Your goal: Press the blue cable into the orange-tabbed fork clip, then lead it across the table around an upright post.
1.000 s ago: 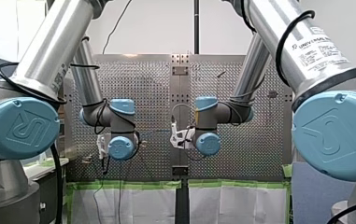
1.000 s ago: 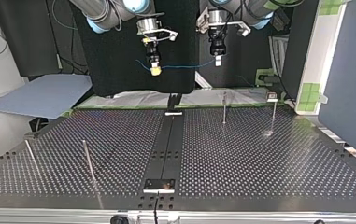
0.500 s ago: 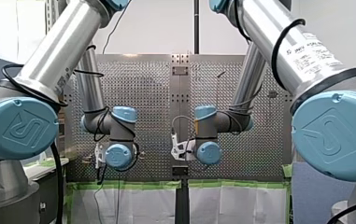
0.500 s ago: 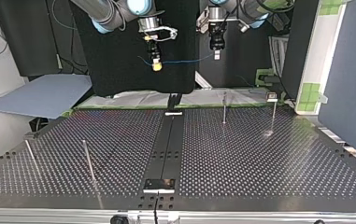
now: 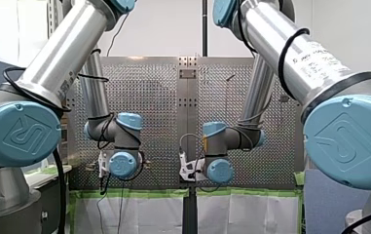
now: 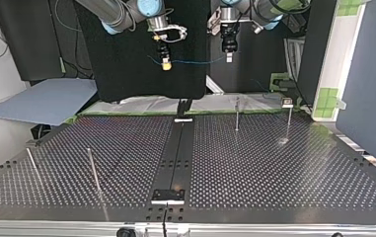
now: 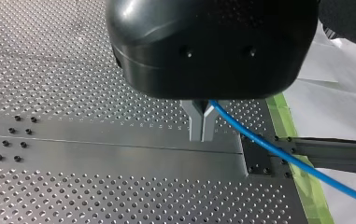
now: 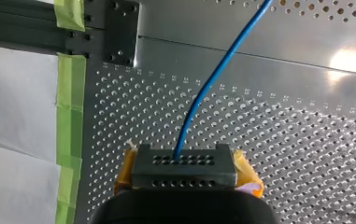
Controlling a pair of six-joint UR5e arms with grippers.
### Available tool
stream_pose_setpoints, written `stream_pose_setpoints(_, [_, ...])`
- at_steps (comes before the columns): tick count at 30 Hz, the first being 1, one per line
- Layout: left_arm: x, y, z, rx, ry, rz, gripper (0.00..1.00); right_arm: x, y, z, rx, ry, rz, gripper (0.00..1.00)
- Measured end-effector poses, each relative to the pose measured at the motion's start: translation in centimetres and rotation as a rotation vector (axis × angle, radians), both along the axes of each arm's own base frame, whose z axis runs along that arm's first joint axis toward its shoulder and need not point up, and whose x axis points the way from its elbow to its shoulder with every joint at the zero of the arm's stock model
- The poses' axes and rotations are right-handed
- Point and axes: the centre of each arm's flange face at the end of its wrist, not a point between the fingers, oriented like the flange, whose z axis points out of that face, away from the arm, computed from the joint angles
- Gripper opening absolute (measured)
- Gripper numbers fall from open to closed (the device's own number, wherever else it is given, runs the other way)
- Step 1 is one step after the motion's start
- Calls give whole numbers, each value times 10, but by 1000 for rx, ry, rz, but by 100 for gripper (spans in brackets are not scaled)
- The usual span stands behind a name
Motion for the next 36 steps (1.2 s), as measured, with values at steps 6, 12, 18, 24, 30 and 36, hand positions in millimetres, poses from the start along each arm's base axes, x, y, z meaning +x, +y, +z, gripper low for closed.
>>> stream_pose_setpoints(6, [0, 0, 0, 0, 0, 0, 0, 0, 0, 0, 0, 0, 0, 0])
stream_pose_setpoints(12, [0, 0, 0, 0, 0, 0, 0, 0, 0, 0, 0, 0, 0, 0])
stream_pose_setpoints(18, [0, 0, 0, 0, 0, 0, 0, 0, 0, 0, 0, 0, 0, 0])
stream_pose_setpoints(24, [-2, -1, -2, -6, 0, 1, 0, 0, 0, -1, 2, 1, -1, 0])
stream_pose_setpoints(30, [-9, -15, 7, -84, -52, -22, 0, -16, 4, 0, 45, 7, -52, 0])
stream_pose_setpoints(36, [-14, -26, 24, -159, -84, -51, 0, -26, -2, 20, 66, -23, -121, 0])
